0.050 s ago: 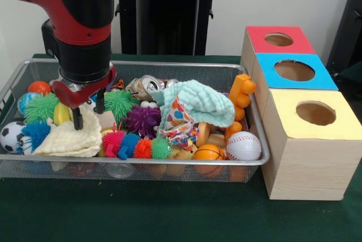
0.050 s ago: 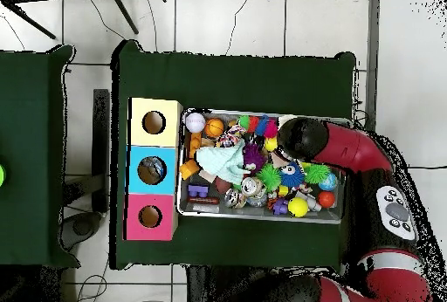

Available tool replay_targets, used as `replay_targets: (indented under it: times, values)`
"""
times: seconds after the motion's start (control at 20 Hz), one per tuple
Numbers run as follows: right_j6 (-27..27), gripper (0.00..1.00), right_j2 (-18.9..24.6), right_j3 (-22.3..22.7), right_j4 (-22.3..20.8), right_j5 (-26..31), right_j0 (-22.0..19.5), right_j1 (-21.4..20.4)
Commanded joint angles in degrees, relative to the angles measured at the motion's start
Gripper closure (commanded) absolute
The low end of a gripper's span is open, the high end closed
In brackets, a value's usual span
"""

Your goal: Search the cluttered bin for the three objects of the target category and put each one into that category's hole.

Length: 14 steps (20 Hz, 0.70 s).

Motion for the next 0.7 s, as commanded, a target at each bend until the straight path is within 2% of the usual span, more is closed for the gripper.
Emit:
replay_targets:
  times: [0.05,0.5,0.7]
  values:
    - [4.7,0.00,4.8,4.7,-2.4,-1.9,-0.4,1.3]
    - [6.5,0.00,5.3,5.4,-1.8,-2.6,-0.5,3.7]
    - [6.8,0.00,5.1,4.2,-2.4,-4.1,-0.3,5.4]
